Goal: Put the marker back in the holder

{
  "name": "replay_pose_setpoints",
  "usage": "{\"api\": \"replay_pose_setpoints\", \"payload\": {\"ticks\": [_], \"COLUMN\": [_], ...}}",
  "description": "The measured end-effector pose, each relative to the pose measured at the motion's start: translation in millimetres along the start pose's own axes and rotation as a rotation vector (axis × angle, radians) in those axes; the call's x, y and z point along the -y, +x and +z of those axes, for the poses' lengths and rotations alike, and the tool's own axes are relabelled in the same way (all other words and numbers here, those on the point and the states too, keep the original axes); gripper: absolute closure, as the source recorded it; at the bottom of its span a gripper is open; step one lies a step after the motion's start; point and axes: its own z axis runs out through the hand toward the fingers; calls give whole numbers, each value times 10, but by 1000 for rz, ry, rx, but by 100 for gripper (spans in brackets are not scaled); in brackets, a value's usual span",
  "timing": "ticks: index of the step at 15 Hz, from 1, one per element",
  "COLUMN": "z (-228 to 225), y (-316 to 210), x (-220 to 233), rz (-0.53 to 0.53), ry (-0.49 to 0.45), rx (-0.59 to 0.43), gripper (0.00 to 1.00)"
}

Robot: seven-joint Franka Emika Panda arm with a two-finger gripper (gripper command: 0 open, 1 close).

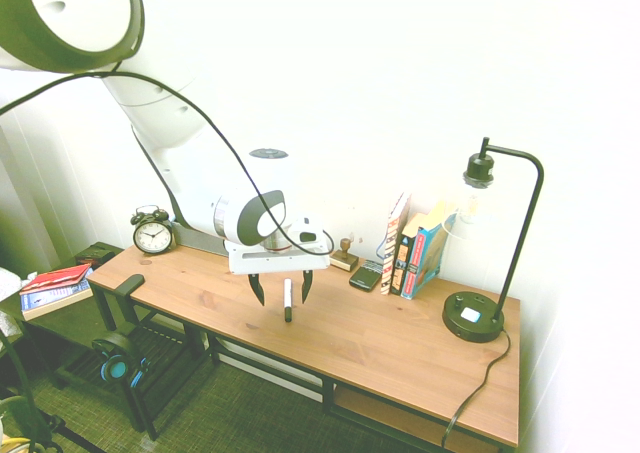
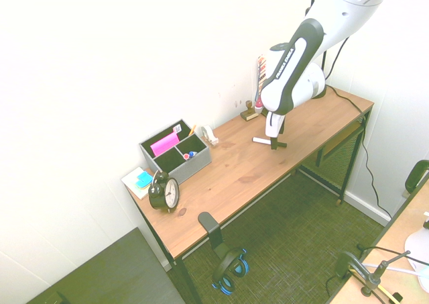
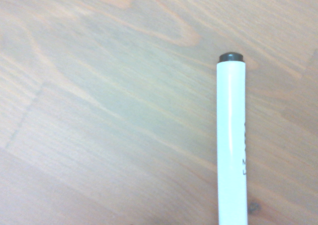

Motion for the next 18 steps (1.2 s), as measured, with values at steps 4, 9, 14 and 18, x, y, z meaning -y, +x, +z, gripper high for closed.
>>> {"api": "replay_pose_setpoints", "payload": {"ticks": [4,9,14,18], "z": [106,176,183,171], "y": [56,70,126,171], "x": [-11,-40,-41,-68], "rz": [2,9,35,73], "ry": [-3,-10,-20,-21], "rx": [-12,-16,-25,-31], "gripper": [100,100,100,100]}}
